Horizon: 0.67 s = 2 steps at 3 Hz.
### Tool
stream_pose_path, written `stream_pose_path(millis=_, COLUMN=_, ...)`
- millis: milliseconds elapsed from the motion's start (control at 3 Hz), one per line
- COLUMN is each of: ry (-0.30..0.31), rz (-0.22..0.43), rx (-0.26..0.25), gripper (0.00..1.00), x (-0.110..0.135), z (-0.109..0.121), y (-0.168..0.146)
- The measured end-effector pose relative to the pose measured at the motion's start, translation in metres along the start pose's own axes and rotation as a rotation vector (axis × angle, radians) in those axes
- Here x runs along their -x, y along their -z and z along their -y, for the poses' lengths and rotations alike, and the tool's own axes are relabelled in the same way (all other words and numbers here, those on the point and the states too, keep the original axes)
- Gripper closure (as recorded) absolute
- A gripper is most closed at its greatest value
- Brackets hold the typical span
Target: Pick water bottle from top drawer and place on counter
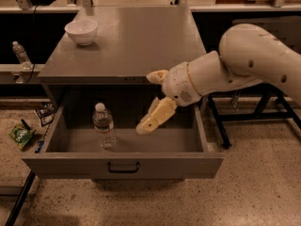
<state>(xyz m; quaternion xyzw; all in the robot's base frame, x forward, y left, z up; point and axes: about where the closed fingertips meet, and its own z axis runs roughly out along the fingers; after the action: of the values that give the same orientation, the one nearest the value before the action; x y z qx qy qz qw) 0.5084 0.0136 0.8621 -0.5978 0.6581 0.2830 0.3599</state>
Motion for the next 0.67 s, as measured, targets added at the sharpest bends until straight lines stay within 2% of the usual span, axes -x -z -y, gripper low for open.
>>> stream_pose_path(millis=333, ry=-0.006, rz=-0.001, rx=0.004, gripper=0.0, x=0.004, z=0.0, y=-0.006)
stream_pose_path(millis=667, ry=-0.004, rz=0.043, rx=-0.001, gripper=0.0, x=0.001, z=0.007, y=-0.027)
